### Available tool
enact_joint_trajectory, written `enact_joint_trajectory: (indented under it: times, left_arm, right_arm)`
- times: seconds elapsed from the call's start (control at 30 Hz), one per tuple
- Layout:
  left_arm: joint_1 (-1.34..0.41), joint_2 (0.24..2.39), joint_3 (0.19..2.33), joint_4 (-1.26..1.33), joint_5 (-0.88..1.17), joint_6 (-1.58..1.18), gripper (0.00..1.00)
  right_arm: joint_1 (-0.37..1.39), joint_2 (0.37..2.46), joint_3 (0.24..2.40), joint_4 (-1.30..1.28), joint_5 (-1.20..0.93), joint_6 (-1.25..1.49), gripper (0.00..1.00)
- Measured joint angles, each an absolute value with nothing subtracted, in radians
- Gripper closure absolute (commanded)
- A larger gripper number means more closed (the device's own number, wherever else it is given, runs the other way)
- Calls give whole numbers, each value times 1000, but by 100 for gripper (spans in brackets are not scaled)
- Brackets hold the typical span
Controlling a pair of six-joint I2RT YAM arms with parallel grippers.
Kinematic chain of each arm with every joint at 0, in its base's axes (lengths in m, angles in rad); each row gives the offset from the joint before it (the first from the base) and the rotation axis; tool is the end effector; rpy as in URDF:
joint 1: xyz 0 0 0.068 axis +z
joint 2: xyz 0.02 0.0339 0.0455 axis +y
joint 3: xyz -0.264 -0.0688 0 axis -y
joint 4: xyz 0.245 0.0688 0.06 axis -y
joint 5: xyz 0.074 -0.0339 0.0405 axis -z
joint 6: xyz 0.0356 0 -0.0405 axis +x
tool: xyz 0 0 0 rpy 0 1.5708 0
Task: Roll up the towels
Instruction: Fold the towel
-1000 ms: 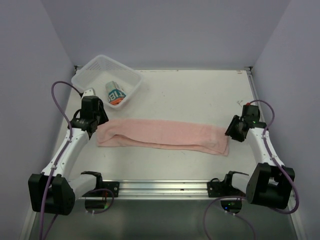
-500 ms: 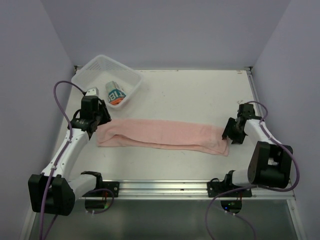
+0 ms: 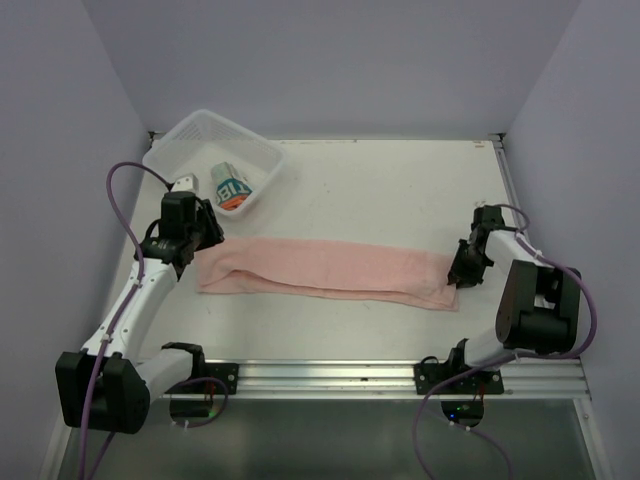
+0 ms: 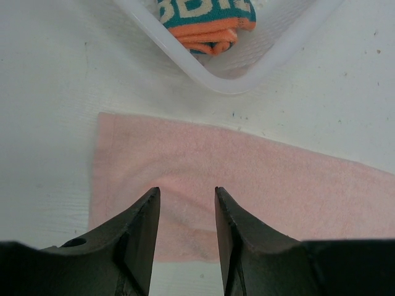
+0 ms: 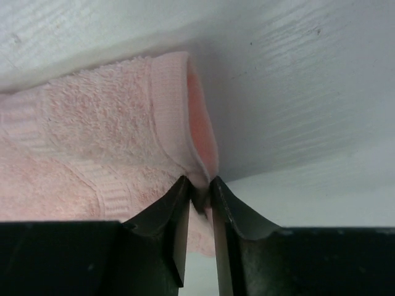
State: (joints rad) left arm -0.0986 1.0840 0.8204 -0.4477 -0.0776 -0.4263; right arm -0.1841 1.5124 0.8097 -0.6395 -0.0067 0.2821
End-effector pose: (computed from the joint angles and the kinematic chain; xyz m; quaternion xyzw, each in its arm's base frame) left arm 0.2308 -0.0201 0.2694 -0.1641 0.8936 -0.0740 0.4112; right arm 0.2509 -0.0465 0.1577 0.2291 0.9667 0.0089 0.1137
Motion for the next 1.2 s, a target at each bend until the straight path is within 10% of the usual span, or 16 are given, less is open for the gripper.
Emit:
enact_joint_trajectory:
  times: [0.23,0.9,1.2]
  left_arm:
    - [-99,1084,820,-437,-62,-426,55]
    - [-203,1215,790,-376,89,-346,41]
    - [-337,1311,790,-408,75,-356,61]
  right_arm:
    - [-182,1581,903,-645,2,285,99]
    - [-203,1863,1366,-690,175,262,100]
    - [-363,1869,1288,-657,165,287,100]
